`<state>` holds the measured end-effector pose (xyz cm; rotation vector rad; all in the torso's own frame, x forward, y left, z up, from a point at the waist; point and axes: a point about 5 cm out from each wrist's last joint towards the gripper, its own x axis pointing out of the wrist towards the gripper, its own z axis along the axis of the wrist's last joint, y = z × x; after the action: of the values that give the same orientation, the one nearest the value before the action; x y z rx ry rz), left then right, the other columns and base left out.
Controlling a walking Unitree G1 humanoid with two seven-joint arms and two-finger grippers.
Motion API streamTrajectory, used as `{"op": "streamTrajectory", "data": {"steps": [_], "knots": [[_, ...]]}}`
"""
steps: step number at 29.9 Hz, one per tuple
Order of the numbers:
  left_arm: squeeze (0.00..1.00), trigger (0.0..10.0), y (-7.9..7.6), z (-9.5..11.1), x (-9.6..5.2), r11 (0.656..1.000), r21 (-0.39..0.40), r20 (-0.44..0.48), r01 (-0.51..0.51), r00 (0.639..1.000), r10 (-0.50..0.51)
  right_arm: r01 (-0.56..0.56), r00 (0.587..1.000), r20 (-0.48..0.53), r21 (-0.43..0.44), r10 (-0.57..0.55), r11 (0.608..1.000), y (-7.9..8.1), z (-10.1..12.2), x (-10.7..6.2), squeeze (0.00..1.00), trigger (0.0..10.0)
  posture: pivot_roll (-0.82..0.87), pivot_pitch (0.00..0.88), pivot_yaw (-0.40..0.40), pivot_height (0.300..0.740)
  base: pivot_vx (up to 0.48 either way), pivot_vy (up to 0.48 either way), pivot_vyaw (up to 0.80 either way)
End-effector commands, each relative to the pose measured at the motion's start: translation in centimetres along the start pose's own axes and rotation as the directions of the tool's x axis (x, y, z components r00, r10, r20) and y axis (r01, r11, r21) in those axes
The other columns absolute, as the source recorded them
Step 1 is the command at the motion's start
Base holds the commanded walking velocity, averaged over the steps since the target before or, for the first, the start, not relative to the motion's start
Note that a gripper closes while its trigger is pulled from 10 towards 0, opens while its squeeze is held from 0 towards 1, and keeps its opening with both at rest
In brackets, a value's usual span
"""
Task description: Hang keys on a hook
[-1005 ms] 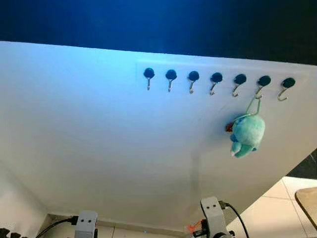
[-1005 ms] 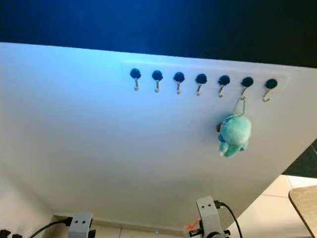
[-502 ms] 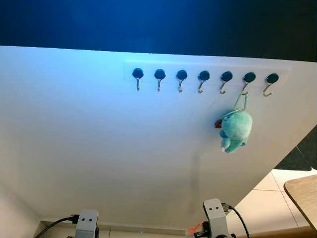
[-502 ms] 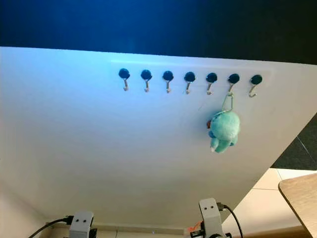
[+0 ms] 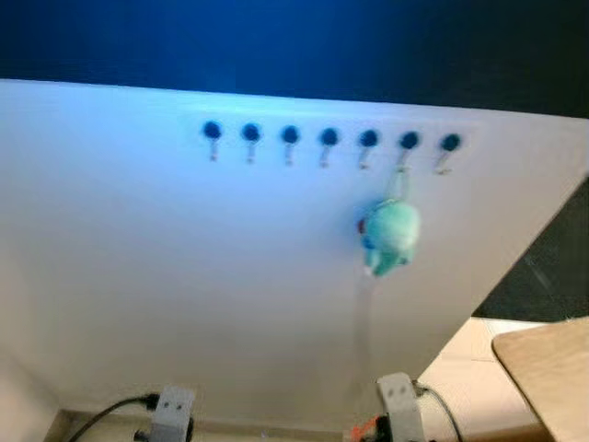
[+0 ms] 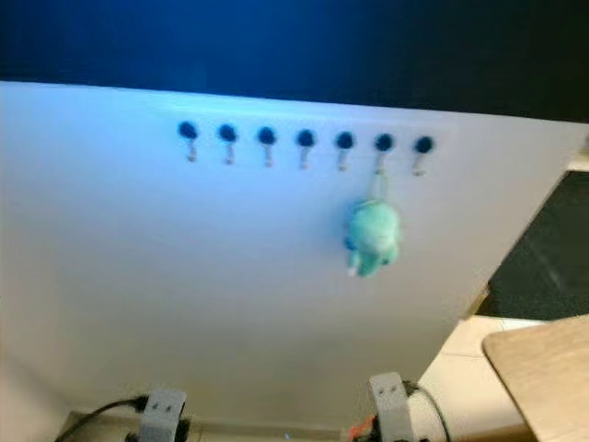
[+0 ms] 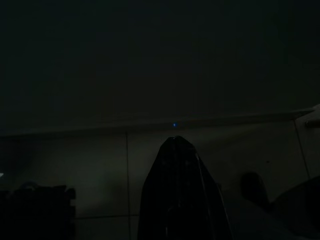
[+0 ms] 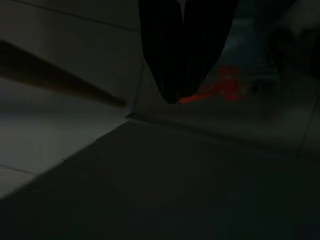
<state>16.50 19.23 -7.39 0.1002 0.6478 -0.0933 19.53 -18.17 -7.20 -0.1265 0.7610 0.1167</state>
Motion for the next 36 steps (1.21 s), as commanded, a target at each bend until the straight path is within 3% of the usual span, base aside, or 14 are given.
{"op": "streamTrajectory", "data": {"steps": [1,23,36], "knots": [[0.0,10.0,0.18,-0.03,0.01,1.0,-0.003,-0.007,-0.012,1.0,0.012,-0.007,1.0,-0.002,0.0,0.007,1.0,0.36,-0.06,0.02,0.0,10.0,0.06,0.041,-0.04,0.74,0.0,0.0,0.0],[0.0,10.0,0.82,0.25,0.08,0.998,-0.06,0.003,-0.037,0.999,0.037,-0.011,1.0,-0.007,0.0,0.011,1.0,0.42,-0.07,0.04,0.0,10.0,0.07,0.049,-0.043,0.74,0.0,0.0,0.0],[0.0,10.0,0.92,0.62,0.18,0.997,-0.067,0.021,-0.039,0.999,0.04,-0.01,1.0,-0.012,0.001,0.01,1.0,0.48,-0.24,0.0,0.0,10.0,0.07,0.062,-0.044,0.74,-0.294,0.0,0.0]]}}
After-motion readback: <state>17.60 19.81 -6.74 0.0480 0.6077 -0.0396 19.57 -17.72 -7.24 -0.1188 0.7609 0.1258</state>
